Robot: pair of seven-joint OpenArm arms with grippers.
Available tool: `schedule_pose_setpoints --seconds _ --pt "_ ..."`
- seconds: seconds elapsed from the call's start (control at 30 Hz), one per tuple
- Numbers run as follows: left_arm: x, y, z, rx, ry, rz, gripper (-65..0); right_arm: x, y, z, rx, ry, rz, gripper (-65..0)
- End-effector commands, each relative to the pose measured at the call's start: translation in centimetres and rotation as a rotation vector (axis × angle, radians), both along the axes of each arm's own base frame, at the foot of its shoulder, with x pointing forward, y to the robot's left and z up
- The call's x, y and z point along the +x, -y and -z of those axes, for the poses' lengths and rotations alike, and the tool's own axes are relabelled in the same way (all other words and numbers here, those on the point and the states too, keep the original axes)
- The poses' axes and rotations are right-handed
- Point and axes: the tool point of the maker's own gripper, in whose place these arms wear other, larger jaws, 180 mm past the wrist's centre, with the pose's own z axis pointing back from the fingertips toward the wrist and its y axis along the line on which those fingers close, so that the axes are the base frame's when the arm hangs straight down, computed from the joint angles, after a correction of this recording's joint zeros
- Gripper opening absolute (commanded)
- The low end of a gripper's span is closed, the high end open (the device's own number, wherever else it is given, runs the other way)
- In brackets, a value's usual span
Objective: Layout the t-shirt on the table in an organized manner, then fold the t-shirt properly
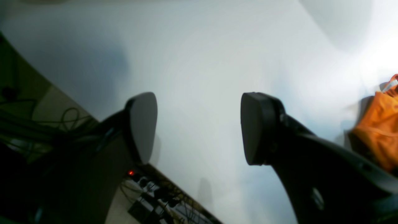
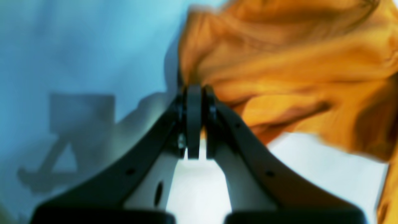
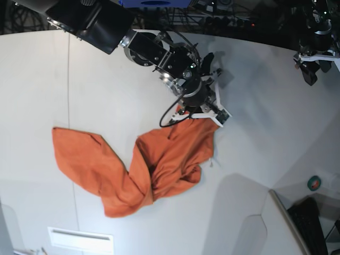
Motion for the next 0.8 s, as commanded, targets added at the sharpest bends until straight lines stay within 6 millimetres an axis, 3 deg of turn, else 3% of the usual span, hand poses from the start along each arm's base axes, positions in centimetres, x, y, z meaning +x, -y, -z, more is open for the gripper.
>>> schedule_pose_setpoints --seconds 0.0,0.27,0.33,0.4,0.5,0.6,0.77 --pt "0.1 -0.4 -0.7 0.021 0.017 0.004 -24.7 0.8 -1.3 -2.9 0.054 0.071 -0.034 -65.0" --pt "-0.7 -1.0 0.4 0.018 -0.017 -0.007 -24.7 0.5 -2.7 -15.1 0.234 0.213 -0.092 -65.0" --pt "-0.7 -1.2 0.5 0.022 -0.024 -0.007 -24.7 0.6 -2.8 -17.5 0.265 0.239 -0.096 -65.0" --pt "-0.8 -1.6 0.6 0.028 -0.034 -0.005 -24.7 1.2 -2.7 -18.6 0.281 0.259 -0.085 -65.0" --pt "-1.3 -2.1 1.0 0.03 -0.049 -0.016 -24.7 4.8 0.0 -20.1 0.324 0.307 0.029 -65.0" --pt "-1.5 -2.3 1.2 0.029 -0.057 -0.021 -24.7 8.7 4.1 -21.6 0.326 0.4 0.125 -65.0" --pt "-1.6 -2.4 1.8 0.022 -0.062 -0.031 -24.7 12.0 8.0 -23.4 0.236 0.521 0.137 -65.0"
